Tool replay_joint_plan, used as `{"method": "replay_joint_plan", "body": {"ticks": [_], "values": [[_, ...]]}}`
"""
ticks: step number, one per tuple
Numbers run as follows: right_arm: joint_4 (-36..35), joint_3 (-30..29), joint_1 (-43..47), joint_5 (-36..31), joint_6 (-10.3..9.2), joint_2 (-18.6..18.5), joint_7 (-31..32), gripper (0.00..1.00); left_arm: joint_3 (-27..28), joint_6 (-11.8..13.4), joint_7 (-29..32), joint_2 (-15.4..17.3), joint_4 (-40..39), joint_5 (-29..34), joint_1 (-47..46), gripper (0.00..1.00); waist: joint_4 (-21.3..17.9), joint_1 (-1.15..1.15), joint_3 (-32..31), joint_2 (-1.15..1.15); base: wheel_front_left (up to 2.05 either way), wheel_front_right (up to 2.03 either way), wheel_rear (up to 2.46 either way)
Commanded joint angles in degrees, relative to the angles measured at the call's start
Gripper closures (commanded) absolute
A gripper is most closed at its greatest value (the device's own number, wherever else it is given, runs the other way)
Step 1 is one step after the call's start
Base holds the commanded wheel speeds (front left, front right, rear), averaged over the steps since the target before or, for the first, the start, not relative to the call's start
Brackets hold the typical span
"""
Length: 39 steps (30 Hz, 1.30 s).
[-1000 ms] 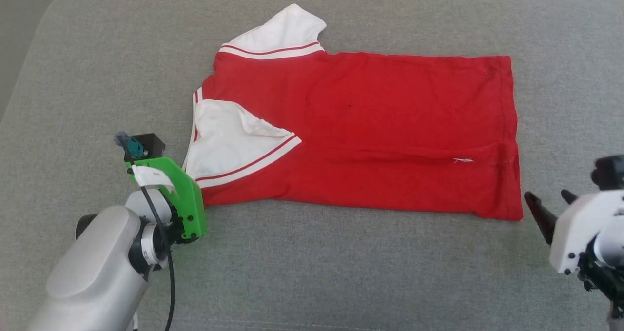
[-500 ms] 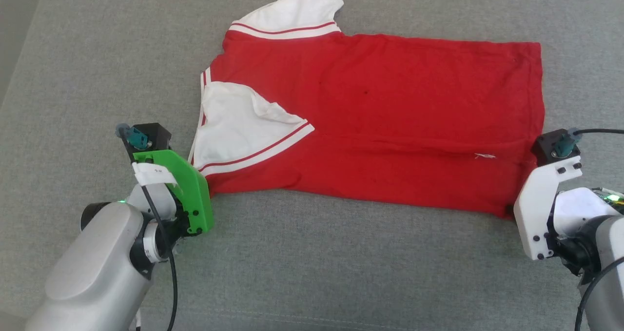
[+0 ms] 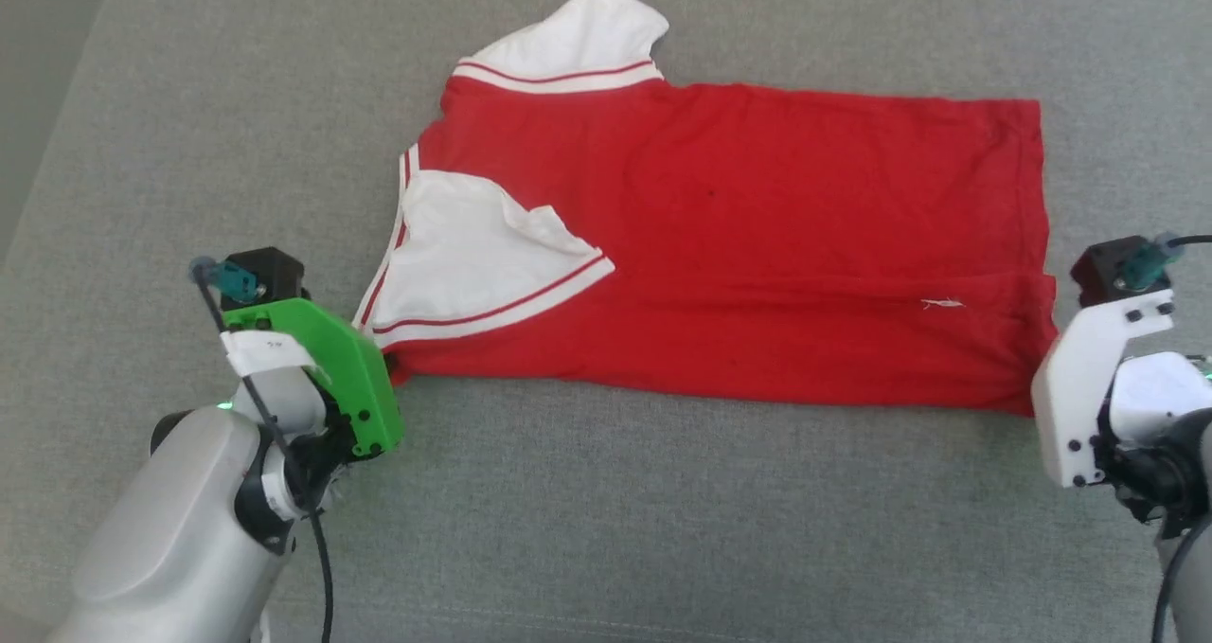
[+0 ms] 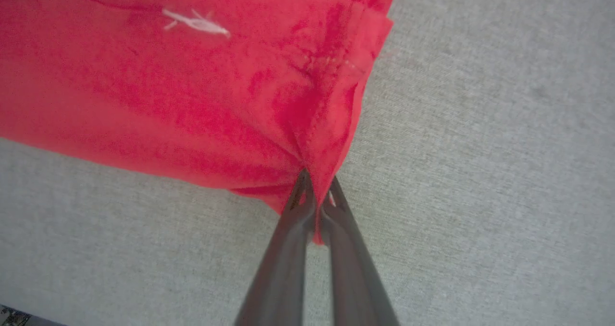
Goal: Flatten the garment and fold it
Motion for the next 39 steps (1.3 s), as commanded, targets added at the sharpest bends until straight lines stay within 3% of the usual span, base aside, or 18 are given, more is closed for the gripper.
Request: {"method": "replay_joint_plan", "body": {"ticks": [1, 12, 17, 26, 27, 28, 29, 34, 39], "values": [[-0.3, -0.9, -0.5, 0.7, -0.09, -0.1, -0.6, 1.0, 0.8, 0.1, -0.6, 0.4, -0.7, -0.5, 0.9, 1.0, -0.1, -0.01, -2.2, 0.0, 0.0, 0.0, 0.0], [-4.2, -4.3, 7.0, 3.5, -0.09, -0.6, 1.0, 1.0, 3.8, 3.9, -0.9, 4.2, -8.9, -2.2, 9.3, 1.0, -0.3, -0.01, -7.4, 0.0, 0.0, 0.0, 0.0], [-3.7, -4.4, 11.0, 3.3, -0.09, 0.6, 1.8, 1.0, 3.7, 4.8, -1.4, 2.8, -9.0, -3.9, 13.9, 1.0, -0.3, -0.01, -6.9, 0.0, 0.0, 0.0, 0.0], [1.6, -3.6, 12.5, 2.2, -0.09, 2.7, -0.1, 1.0, 3.4, 3.5, -2.2, 0.2, -3.0, -5.9, 15.2, 1.0, -0.5, -0.01, -5.8, 0.0, 0.0, 0.0, 0.0], [1.9, -3.8, 12.3, 2.0, -0.09, 3.0, -0.9, 0.94, 3.5, 3.3, -2.5, 0.1, -2.4, -5.9, 15.1, 0.5, -0.6, -0.01, -5.8, 0.0, 0.0, 0.0, 0.0], [2.3, -3.8, 12.2, 2.0, -0.09, 3.2, -1.3, 0.51, 3.6, 3.2, -2.6, 0.1, -2.0, -6.0, 15.0, 0.0, -0.6, -0.01, -6.0, 0.0, 0.0, 0.0, 0.0], [2.7, -3.8, 12.0, 2.1, -0.09, 3.3, -1.6, 0.0, 3.7, 3.2, -2.6, 0.1, -1.7, -6.0, 14.8, 0.0, -0.7, -0.01, -6.3, 0.0, 0.0, 0.0, 0.0], [2.2, -4.6, 10.8, 3.7, -0.09, 2.7, -2.7, 0.0, 4.1, 3.2, -1.7, 1.4, -2.7, -6.0, 13.5, 0.0, -0.8, -0.01, -8.4, 0.0, 0.0, 0.0, 0.0], [-2.9, -6.7, 10.0, 6.8, -0.09, 1.7, -1.8, 0.0, 5.3, 3.8, -1.3, 3.4, -7.2, -5.3, 11.3, 0.0, -0.9, -0.01, -10.9, 0.0, 0.0, 0.0, 0.0]]}}
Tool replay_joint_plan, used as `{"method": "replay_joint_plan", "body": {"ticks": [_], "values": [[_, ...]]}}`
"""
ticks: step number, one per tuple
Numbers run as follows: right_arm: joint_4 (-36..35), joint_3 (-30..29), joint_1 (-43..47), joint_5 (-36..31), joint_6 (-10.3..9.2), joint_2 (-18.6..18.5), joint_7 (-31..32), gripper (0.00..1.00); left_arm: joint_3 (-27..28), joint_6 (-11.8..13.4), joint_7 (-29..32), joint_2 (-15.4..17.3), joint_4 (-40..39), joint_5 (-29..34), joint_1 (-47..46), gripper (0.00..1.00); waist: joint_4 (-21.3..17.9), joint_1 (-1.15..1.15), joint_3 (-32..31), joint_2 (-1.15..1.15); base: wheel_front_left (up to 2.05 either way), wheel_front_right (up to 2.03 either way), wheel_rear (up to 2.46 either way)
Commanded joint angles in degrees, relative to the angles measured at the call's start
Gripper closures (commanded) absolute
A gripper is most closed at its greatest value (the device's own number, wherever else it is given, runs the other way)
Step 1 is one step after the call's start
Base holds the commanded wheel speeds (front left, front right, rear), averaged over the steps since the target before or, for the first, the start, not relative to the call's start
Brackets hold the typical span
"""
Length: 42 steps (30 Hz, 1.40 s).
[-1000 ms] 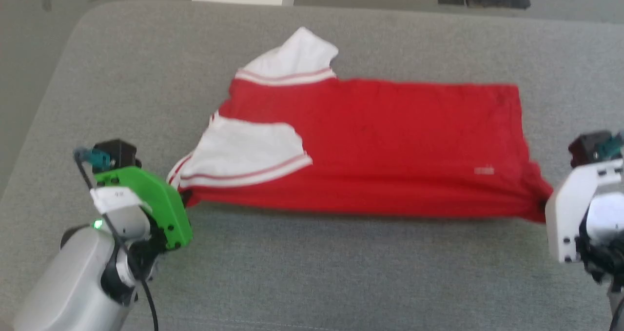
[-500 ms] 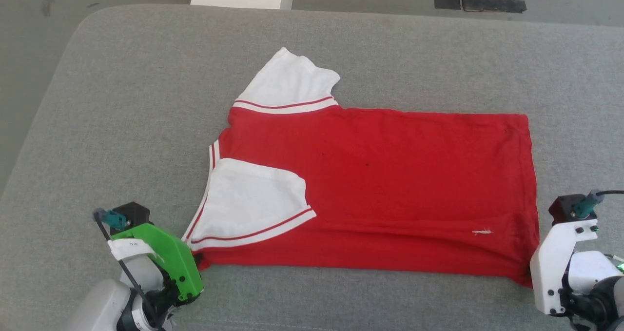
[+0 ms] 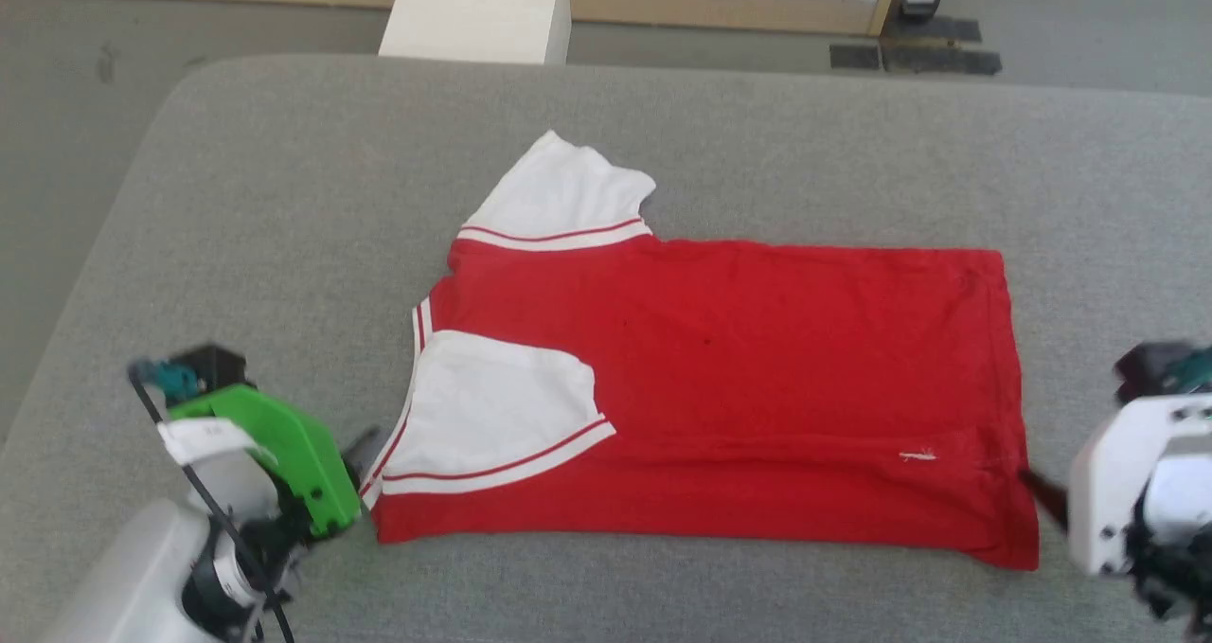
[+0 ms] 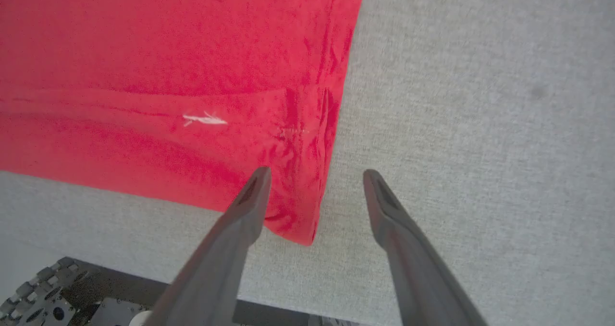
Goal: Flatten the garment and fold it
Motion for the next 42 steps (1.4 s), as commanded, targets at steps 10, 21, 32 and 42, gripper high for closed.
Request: {"method": "replay_joint_plan", "body": {"ticks": [10, 21, 32, 42], "values": [[-3.2, -5.1, -9.9, -1.8, -0.09, -0.5, -23.2, 0.0, 3.4, -7.1, -23.0, -2.3, -2.8, 9.5, -8.9, 0.0, -0.8, 0.0, 0.1, 0.0, 0.0, 0.0, 0.0], [3.9, -3.0, -11.9, -1.7, -0.09, -1.5, -38.4, 0.0, 1.9, -12.9, -40.8, -6.8, 8.3, 15.6, -12.3, 0.0, -0.6, 0.0, 2.7, 0.0, 0.0, 0.0, 0.0], [3.7, -2.0, -14.2, -0.4, -0.09, -2.3, -40.2, 0.0, 0.1, -15.0, -41.0, -8.3, 14.0, 17.1, -20.1, 0.0, -0.7, 0.0, 8.2, 0.0, 0.0, 0.0, 0.0], [-0.7, -0.2, -19.5, 0.7, -0.09, -3.5, -38.5, 0.0, -4.2, -18.1, -29.5, -10.6, 25.2, 19.1, -41.9, 0.0, -2.1, 0.0, 18.7, 0.0, 0.0, 0.0, 0.0]]}}
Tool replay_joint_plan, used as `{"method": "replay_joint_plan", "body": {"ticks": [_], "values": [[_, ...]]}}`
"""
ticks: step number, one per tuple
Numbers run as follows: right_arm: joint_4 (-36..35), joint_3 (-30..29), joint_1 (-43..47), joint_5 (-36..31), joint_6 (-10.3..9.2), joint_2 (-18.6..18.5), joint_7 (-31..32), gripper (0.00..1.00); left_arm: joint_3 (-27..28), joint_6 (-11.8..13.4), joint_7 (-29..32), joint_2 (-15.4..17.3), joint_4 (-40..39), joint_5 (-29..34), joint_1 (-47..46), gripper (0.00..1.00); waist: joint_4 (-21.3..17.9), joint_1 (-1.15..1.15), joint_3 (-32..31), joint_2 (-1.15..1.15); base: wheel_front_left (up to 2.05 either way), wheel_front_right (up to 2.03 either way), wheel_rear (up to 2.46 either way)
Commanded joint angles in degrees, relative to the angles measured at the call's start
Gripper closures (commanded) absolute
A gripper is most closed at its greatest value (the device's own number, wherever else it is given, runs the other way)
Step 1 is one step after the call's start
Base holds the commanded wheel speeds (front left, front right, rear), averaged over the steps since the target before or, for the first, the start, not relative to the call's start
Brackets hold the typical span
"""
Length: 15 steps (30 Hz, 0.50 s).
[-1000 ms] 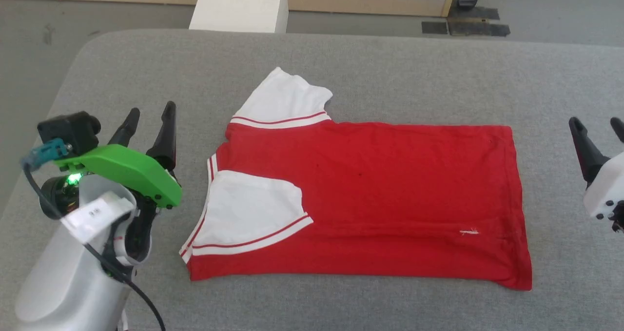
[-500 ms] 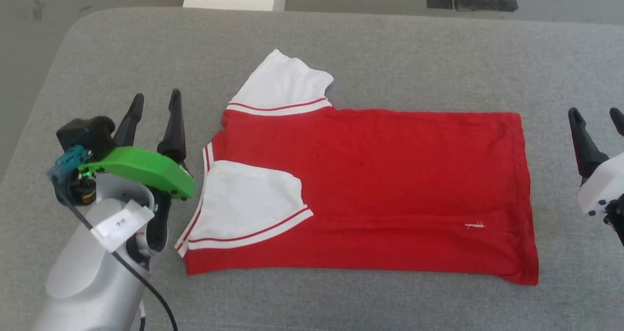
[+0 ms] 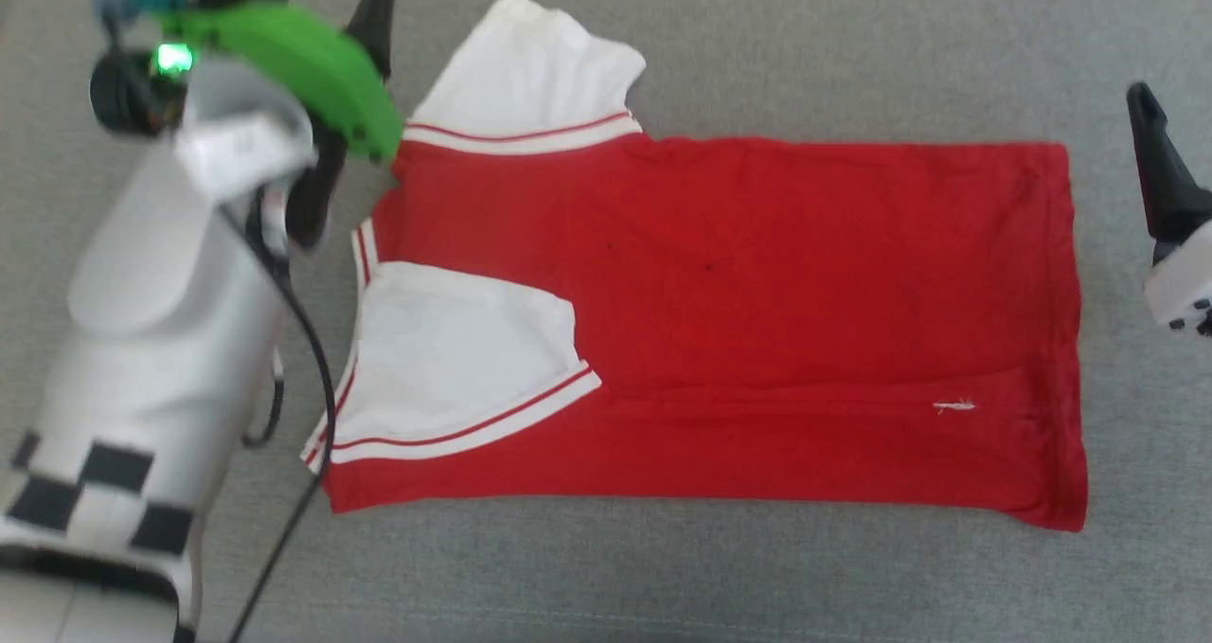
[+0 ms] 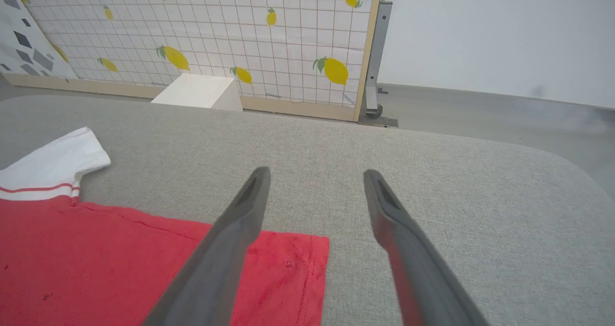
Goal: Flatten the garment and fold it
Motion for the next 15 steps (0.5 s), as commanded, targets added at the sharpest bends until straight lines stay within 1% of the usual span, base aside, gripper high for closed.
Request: {"method": "replay_joint_plan", "body": {"ticks": [1, 5, 6, 12, 14, 15], "values": [[-0.6, 0.5, -1.3, 0.5, -0.08, -0.2, 0.2, 0.0, -0.4, -0.5, 1.8, -0.5, 1.9, 0.3, -3.3, 0.0, -1.3, 0.0, 5.1, 0.0, 0.0, 0.0, 0.0], [-1.9, 1.7, -2.7, 0.9, -0.08, -0.2, 0.5, 0.0, -1.4, -1.2, 9.8, -1.7, 8.2, -0.6, -11.5, 0.0, -2.8, 0.0, 8.0, 0.0, 0.0, 0.0, 0.0], [-2.3, 2.0, -2.9, 1.0, -0.08, -0.2, 0.6, 0.0, -2.0, -1.2, 12.8, -1.8, 10.0, -0.5, -13.6, 0.0, -3.3, 0.0, 8.8, 0.0, 0.0, 0.0, 0.0], [-4.0, 2.8, -3.5, 1.7, -0.08, -0.1, 1.1, 0.0, -4.5, 0.6, 27.1, -2.7, 17.4, -0.2, -22.7, 0.0, -5.5, 0.0, 12.7, 0.0, 0.0, 0.0, 0.0], [-4.4, 2.6, -3.3, 2.0, -0.08, 0.1, 1.1, 0.0, -5.4, 1.1, 31.6, -3.1, 19.3, -0.2, -24.5, 0.0, -6.0, 0.0, 13.8, 0.0, 0.0, 0.0, 0.0], [-4.6, 2.5, -3.3, 2.0, -0.08, 0.1, 1.0, 0.0, -5.7, 1.4, 32.8, -3.1, 19.8, 0.0, -25.2, 0.0, -6.3, 0.0, 14.2, 0.0, 0.0, 0.0, 0.0]]}}
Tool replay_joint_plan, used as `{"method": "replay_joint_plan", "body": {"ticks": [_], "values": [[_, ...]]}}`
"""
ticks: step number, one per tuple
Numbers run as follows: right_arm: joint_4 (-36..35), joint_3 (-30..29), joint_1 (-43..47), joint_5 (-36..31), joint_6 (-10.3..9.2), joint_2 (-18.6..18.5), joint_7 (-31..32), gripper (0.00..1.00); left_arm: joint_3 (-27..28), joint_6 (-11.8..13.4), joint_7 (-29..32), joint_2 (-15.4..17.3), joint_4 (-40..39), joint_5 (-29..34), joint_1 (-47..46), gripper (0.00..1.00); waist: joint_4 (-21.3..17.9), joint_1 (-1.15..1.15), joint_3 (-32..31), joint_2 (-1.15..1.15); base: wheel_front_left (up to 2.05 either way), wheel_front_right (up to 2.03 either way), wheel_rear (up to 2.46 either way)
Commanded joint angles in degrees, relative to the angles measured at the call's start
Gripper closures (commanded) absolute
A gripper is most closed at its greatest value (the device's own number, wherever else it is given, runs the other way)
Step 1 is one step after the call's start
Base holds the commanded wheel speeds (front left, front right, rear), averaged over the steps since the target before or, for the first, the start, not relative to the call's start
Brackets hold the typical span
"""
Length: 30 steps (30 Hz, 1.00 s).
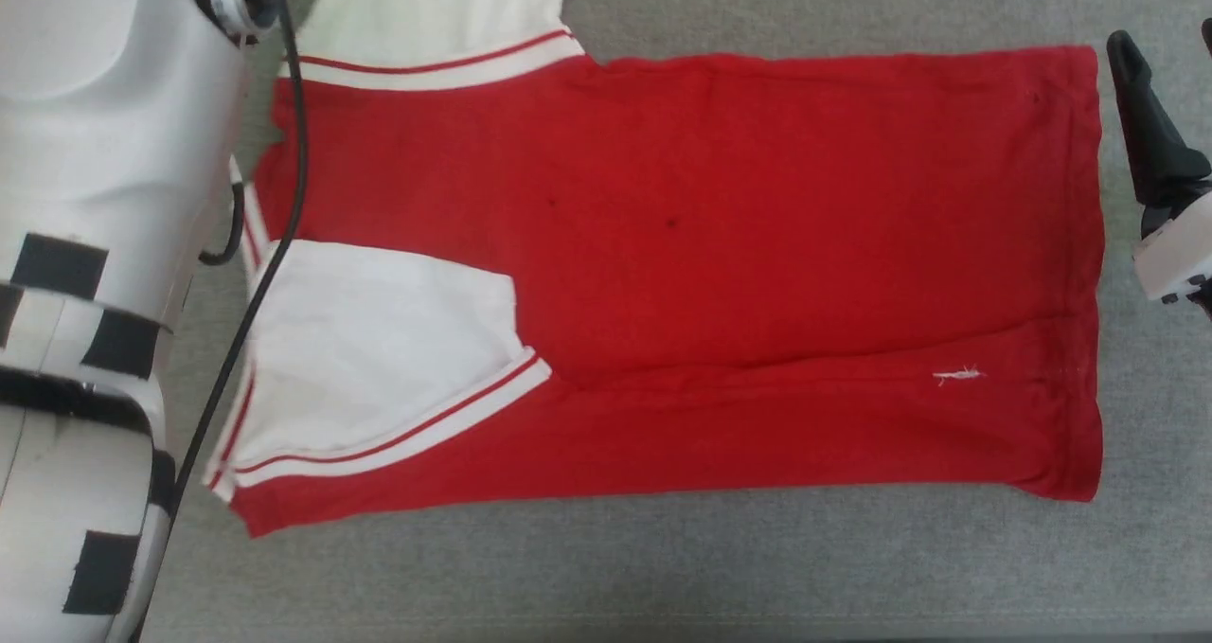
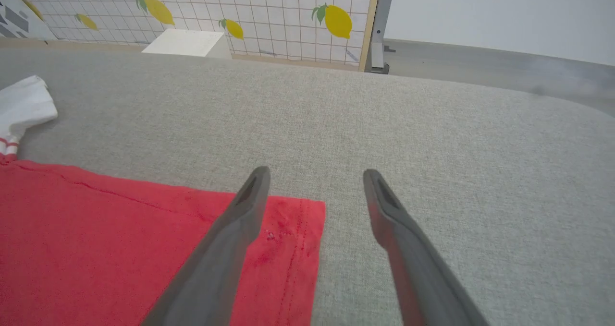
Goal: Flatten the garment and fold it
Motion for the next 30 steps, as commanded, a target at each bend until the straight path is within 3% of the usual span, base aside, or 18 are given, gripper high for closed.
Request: {"method": "replay_joint_plan", "body": {"ticks": [1, 10, 11, 12, 13, 23, 30], "values": [[-0.6, -0.2, -0.7, 0.5, -0.09, 0.1, -0.2, 0.0, -0.6, 0.7, 2.0, -0.2, 1.0, 0.3, -1.2, 0.0, -2.6, -0.01, 3.2, 0.0, 0.0, 0.0, 0.0], [-1.6, -2.7, 0.0, 0.5, -0.09, 0.4, -0.6, 0.0, -4.7, 2.7, 15.3, -0.6, 4.7, 1.2, -0.6, 0.0, -3.0, -0.01, 5.1, 0.0, 0.0, 0.0, 0.0], [-1.7, -2.9, 0.1, 0.5, -0.09, 0.4, -0.6, 0.0, -4.5, 2.8, 16.7, -1.0, 4.9, 0.5, -0.2, 0.3, -2.9, -0.01, 5.2, 0.0, 0.0, 0.0, 0.0], [-1.7, -3.1, 0.1, 0.5, -0.09, 0.5, -0.6, 0.0, -4.3, 2.8, 16.7, -1.2, 4.5, 0.1, 0.0, 0.77, -2.8, -0.01, 5.3, 0.0, 0.0, 0.0, 0.0], [-1.7, -3.3, 0.1, 0.5, -0.09, 0.5, -0.6, 0.0, -4.3, 2.8, 17.1, -1.4, 4.2, -0.1, 0.3, 1.0, -2.6, -0.01, 5.3, 0.0, 0.0, 0.0, 0.0], [-2.0, -3.4, -1.7, -0.4, -0.09, -1.3, 4.1, 0.0, -2.0, 1.5, 13.3, -1.7, 0.0, -3.0, 1.9, 1.0, -1.2, -0.01, 2.7, 0.0, 0.0, 0.0, 0.0], [-1.5, 2.1, -9.1, -0.1, -0.09, -5.1, 23.7, 0.0, -0.5, 1.2, 11.3, -1.5, -2.6, -4.8, 2.9, 1.0, -0.7, -0.01, 0.9, 0.0, 0.0, 0.0, 0.0]]}}
